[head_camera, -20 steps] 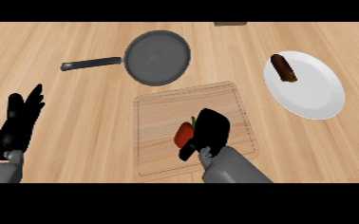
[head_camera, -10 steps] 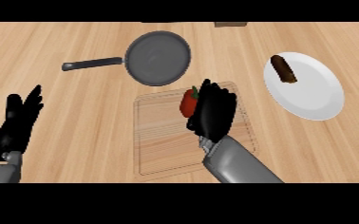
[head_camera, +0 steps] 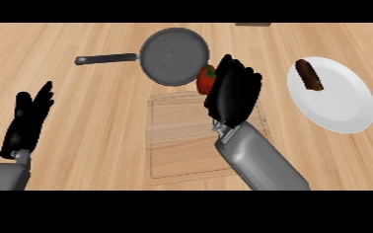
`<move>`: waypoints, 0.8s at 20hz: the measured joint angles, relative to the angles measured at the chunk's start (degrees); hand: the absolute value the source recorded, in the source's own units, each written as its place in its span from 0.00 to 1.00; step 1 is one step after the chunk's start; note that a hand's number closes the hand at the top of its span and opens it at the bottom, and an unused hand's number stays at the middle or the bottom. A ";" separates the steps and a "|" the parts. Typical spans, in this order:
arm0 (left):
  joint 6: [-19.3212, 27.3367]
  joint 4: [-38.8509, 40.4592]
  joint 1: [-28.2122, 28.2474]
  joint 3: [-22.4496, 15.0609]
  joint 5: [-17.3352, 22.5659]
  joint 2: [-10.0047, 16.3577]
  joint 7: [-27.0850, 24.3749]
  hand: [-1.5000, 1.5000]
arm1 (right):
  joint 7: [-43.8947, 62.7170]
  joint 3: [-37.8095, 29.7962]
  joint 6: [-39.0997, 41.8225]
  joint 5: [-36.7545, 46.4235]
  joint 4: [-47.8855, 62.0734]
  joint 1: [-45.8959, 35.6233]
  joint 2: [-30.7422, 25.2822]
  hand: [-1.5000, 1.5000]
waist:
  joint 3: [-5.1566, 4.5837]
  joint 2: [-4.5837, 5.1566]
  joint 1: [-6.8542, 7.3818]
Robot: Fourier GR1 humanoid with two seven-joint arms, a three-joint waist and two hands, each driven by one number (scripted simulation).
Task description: Pick the bell pepper from the cutting board and place it in the pan
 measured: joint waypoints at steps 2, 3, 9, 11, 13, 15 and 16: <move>0.03 -0.14 -0.60 -0.72 -0.54 -0.45 -0.05 0.50 | -0.06 -2.21 -0.65 0.17 1.14 -1.74 0.04 1.00 | 0.03 0.36 0.80; -0.09 -0.05 -0.93 -0.86 -0.62 -0.54 -0.04 0.50 | -0.09 -3.44 -0.97 0.13 1.79 -2.87 0.06 1.00 | 0.03 0.54 1.23; -0.26 0.25 -2.37 -1.90 -1.39 -1.54 -0.36 0.50 | -0.48 -9.37 -5.09 -1.31 7.49 -7.05 0.16 1.00 | 0.09 1.36 3.09; -0.36 0.03 -2.83 -2.14 -1.54 -1.68 -0.07 0.50 | -1.04 -11.53 -6.83 -2.02 10.22 -7.99 0.20 1.00 | 0.12 1.56 3.49; -0.44 -0.13 -3.40 -2.30 -1.67 -1.78 0.22 0.50 | -1.65 -13.85 -8.38 -2.97 13.25 -9.13 0.23 1.00 | 0.14 1.78 3.91; -0.52 -0.18 -3.82 -2.58 -1.80 -2.08 0.31 0.50 | -2.49 -15.59 -10.36 -3.88 16.48 -9.66 0.26 1.00 | 0.15 1.99 4.30; -0.46 -0.21 -3.96 -2.62 -1.91 -2.16 0.31 0.50 | -3.01 -16.72 -11.48 -4.22 18.02 -10.07 0.28 1.00 | 0.17 2.08 4.44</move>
